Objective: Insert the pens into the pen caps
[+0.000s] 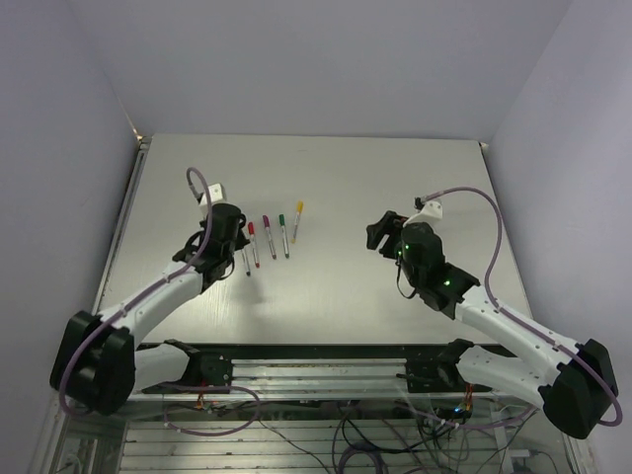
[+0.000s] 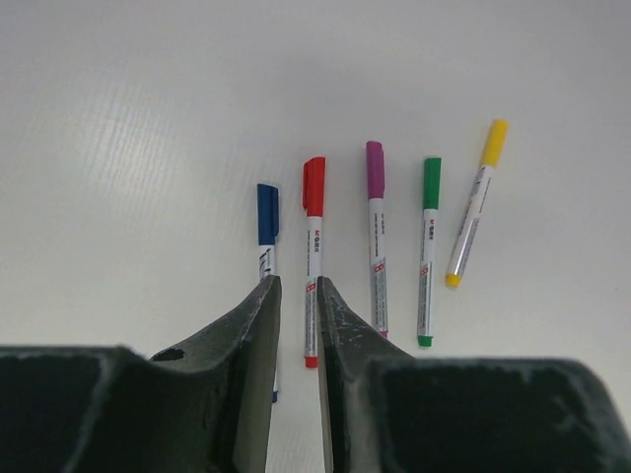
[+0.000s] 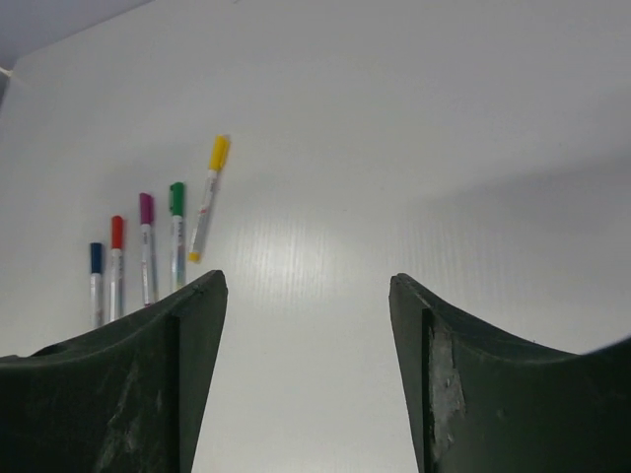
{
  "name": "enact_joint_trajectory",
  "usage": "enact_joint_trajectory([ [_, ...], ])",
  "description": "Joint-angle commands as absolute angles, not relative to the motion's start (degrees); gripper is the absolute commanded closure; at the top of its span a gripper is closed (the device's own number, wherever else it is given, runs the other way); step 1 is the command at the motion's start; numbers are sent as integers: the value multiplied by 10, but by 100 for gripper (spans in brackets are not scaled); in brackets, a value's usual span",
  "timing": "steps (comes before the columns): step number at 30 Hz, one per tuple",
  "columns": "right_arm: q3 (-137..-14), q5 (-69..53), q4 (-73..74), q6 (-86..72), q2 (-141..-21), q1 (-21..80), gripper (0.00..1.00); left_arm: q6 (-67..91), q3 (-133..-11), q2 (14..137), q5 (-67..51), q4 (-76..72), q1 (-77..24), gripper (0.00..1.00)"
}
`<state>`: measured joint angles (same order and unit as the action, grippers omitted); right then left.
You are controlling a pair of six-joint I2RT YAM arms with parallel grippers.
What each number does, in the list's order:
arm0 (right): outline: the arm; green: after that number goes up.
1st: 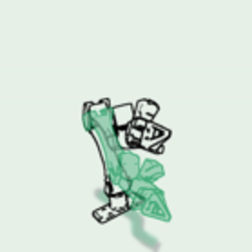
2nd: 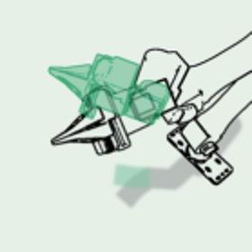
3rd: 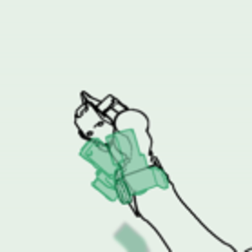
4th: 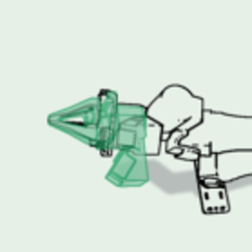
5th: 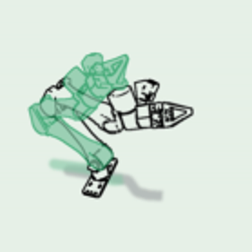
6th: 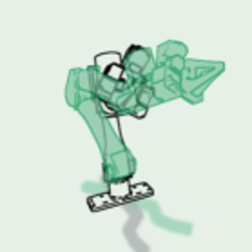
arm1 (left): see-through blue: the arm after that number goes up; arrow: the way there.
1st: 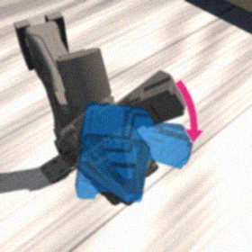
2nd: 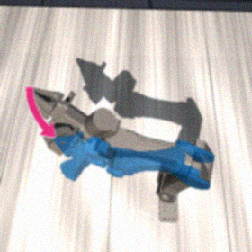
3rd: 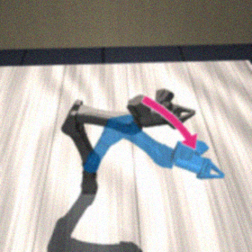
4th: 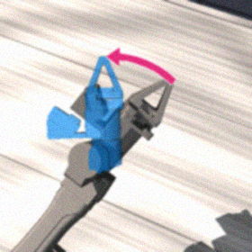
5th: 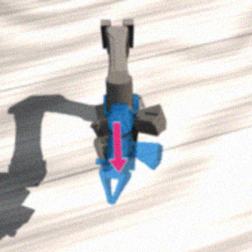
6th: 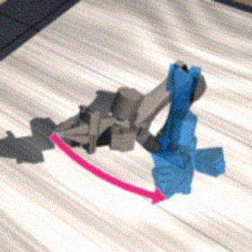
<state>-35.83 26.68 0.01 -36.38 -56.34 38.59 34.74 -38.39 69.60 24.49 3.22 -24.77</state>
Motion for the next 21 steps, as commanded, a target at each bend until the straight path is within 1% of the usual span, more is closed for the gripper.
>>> enact_joint_trajectory([
  [1,-372,319,73,-377,-560,384,32,353,-367,635,273,75,-242,69],
  [7,-415,385,183,-416,-581,385,30,363,-376,578,317,151,-242,69],
  [14,-406,419,191,-422,-539,384,29,388,-373,499,343,210,-242,69],
  [21,-398,475,244,-447,-501,384,29,397,-377,435,380,275,-242,69],
])
